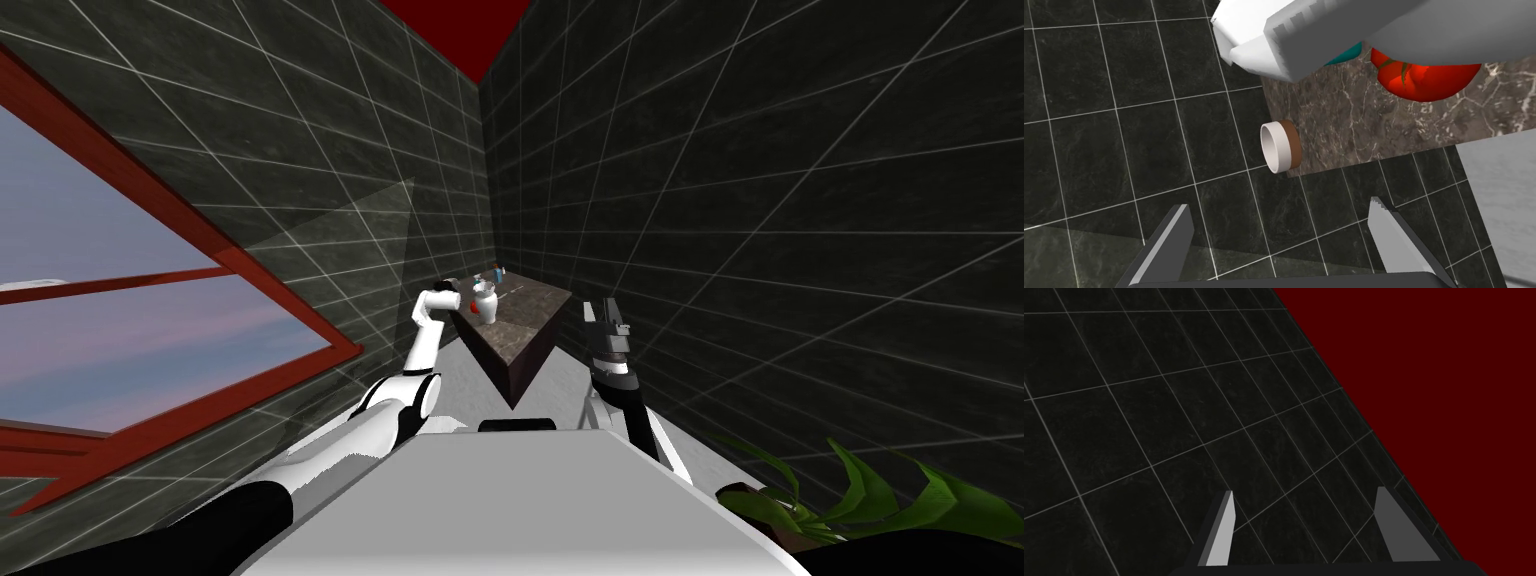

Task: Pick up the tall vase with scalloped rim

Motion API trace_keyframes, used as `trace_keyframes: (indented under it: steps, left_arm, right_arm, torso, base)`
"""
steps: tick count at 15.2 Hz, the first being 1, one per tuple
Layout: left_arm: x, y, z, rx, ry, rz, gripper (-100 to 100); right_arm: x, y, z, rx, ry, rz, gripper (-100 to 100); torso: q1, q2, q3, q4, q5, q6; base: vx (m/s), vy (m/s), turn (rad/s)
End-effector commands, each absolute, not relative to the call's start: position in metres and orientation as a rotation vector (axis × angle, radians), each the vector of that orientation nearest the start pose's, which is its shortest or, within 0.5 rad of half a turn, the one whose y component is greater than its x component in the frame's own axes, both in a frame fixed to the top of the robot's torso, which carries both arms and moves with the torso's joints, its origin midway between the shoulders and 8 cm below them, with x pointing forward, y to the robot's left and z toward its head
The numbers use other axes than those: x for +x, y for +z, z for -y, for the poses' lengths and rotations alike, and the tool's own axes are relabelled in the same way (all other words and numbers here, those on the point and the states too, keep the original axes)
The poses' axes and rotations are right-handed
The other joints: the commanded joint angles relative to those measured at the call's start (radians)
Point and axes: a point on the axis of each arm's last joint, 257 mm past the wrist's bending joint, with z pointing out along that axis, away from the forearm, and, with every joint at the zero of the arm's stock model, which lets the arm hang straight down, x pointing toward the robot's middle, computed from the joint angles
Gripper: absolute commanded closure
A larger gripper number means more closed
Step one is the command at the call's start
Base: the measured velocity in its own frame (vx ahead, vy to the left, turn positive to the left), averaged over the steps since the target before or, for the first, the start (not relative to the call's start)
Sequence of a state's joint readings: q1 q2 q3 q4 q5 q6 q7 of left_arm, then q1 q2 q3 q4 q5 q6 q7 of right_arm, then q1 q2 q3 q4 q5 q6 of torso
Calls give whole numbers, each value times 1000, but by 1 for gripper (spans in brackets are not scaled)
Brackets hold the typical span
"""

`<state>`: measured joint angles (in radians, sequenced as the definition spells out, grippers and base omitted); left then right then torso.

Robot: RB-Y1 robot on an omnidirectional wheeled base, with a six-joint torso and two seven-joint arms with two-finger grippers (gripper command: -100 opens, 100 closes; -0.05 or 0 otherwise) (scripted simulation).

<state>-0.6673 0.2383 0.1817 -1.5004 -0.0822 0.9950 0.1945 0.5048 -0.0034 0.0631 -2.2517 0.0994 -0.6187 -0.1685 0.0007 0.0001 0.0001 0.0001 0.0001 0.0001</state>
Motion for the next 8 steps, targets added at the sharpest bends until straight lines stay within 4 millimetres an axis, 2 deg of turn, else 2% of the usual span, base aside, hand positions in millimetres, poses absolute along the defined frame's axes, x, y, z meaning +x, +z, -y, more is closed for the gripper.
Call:
trace_keyframes:
  steps: [1, 8]
  left_arm:
    - [657, -91, -312, -1600, -838, -1333, -100]
    - [662, -81, -298, -1698, -810, -1364, -100]
  right_arm:
    - [333, 31, 242, 590, 1486, -583, 0]
    - [333, 31, 242, 590, 1486, -583, 0]
  torso:
    - [0, 0, 0, 0, 0, 0]
    - [0, 0, 0, 0, 0, 0]
  base:
    - [-1, 13, -2]
    - [0, 12, 2]
